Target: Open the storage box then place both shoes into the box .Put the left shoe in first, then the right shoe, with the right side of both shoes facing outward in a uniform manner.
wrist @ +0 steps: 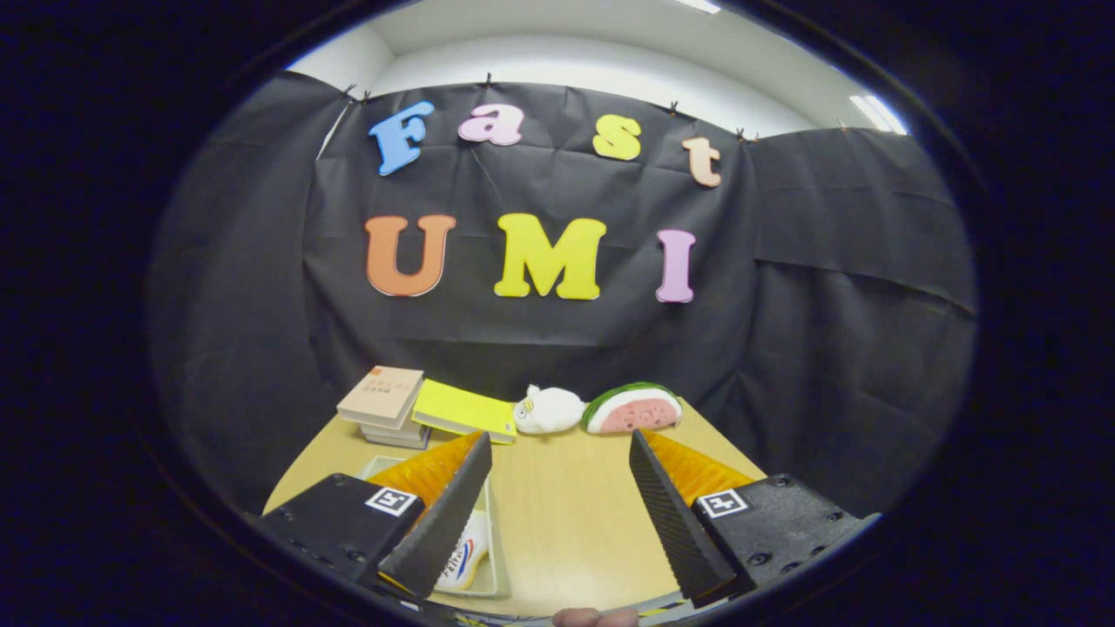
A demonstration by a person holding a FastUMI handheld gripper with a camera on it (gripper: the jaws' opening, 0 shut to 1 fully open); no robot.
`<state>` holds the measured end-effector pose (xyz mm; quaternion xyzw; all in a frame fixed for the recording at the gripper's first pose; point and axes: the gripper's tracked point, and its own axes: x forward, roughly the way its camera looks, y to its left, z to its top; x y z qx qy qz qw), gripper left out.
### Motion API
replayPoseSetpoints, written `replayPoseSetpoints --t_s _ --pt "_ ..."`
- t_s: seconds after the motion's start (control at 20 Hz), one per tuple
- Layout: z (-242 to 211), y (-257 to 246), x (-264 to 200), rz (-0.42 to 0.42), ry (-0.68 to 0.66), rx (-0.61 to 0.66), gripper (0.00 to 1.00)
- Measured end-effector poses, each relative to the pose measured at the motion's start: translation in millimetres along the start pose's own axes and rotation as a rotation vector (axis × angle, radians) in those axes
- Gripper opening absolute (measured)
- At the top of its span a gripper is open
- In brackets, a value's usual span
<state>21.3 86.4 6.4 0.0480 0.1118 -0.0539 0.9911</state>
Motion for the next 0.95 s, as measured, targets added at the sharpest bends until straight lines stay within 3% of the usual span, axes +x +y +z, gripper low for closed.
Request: replayPoseSetpoints --t_s 0.6,0.95 --pt "2.7 30.7 -21.8 0.073 -0.033 -0.014 1.0" --pt "1.5 28.8 -21.9 0.066 -0.029 -0.005 1.0"
